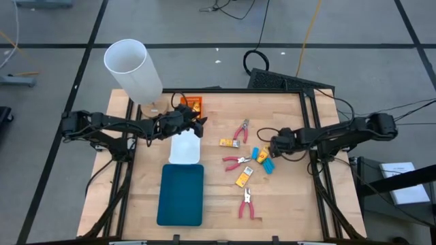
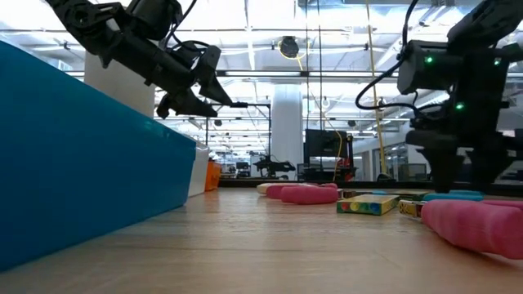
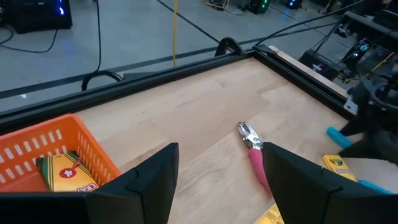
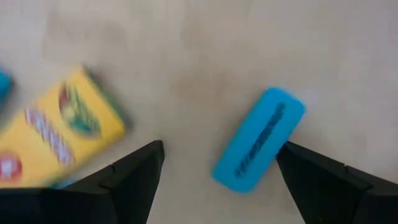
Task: Pick & Place School Supplies
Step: Put the blue eraser into the white bin
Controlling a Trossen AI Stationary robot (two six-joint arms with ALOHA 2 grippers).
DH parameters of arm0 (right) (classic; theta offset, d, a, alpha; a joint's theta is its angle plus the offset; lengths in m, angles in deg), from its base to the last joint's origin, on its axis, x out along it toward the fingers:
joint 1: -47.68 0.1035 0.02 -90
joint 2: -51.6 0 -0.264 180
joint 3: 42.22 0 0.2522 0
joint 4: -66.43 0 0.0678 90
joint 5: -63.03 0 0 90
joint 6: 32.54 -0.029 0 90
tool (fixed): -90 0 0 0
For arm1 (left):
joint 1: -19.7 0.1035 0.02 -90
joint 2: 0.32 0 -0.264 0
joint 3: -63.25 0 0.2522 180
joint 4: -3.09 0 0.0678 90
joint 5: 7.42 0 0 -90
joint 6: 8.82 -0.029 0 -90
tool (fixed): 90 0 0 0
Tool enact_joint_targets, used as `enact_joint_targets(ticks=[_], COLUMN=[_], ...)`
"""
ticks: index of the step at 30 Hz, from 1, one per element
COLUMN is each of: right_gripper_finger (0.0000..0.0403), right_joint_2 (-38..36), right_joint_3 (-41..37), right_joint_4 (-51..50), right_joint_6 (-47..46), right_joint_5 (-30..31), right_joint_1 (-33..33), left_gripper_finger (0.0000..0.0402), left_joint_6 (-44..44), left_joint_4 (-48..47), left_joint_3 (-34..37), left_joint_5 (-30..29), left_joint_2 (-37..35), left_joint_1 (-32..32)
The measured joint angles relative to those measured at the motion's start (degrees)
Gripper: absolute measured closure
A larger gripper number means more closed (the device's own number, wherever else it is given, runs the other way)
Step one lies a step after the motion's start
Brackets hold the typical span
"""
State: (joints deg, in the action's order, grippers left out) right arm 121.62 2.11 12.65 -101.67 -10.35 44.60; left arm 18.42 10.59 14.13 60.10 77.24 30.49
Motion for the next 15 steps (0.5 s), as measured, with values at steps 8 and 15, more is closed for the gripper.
enact_joint_targets(ticks=[8, 15], right_gripper_finger=[0.0102, 0.0132], right_joint_2=[1.57, 1.67], right_joint_3=[-0.08, 0.09], right_joint_4=[0.32, -4.14], right_joint_6=[-0.99, -1.62], right_joint_5=[4.77, -1.41], right_joint_1=[-0.35, -0.33], left_gripper_finger=[0.0165, 0.0165], left_joint_6=[0.0, 0.0], left_joint_4=[0.08, 0.06], left_joint_3=[0.0, 0.0], left_joint_5=[0.0, 0.0], left_joint_2=[0.0, 0.0], left_joint_1=[0.0, 0.0])
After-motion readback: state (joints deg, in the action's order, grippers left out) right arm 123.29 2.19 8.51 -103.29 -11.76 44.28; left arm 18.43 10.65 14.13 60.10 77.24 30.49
